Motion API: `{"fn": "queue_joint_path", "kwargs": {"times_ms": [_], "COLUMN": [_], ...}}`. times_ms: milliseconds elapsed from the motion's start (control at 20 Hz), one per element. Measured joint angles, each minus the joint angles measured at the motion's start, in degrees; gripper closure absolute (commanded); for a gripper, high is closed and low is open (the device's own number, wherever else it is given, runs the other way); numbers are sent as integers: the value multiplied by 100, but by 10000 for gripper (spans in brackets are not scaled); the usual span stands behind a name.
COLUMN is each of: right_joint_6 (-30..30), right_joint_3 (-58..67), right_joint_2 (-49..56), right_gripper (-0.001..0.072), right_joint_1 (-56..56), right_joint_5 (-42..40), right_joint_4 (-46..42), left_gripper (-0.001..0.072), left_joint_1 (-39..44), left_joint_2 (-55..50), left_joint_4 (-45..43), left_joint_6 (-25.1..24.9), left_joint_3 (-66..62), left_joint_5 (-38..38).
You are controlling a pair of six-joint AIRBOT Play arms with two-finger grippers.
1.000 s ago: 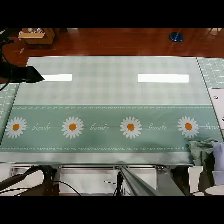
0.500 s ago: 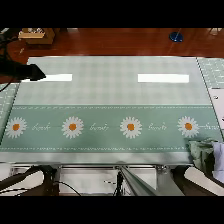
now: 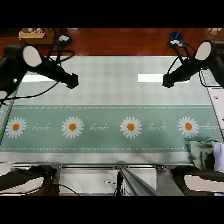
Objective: Fold the shirts.
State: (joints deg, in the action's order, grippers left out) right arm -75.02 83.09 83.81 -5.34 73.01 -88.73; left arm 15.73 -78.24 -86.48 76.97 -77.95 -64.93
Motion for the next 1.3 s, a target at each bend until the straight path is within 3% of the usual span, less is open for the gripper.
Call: {"fn": "queue_joint_path", "kwargs": {"times_ms": [150,350,850,1300], "right_joint_6": [-363,-601,-1300,-1443], "right_joint_3": [13,15,-415,-708], "right_joint_2": [33,57,-400,-463], "right_gripper": [185,186,187,186], "right_joint_1": [-181,-260,-291,-295], "right_joint_5": [83,153,-796,-951], "right_joint_4": [-72,-203,-321,-256], "left_gripper": [29,29,29,29], "left_joint_1": [197,278,308,308], "left_joint_2": [-234,-391,-463,-490], "left_joint_4": [-328,-501,-540,-518], "left_joint_6": [603,933,1093,1097], "left_joint_3": [0,0,0,0], "left_joint_5": [50,72,81,87]}}
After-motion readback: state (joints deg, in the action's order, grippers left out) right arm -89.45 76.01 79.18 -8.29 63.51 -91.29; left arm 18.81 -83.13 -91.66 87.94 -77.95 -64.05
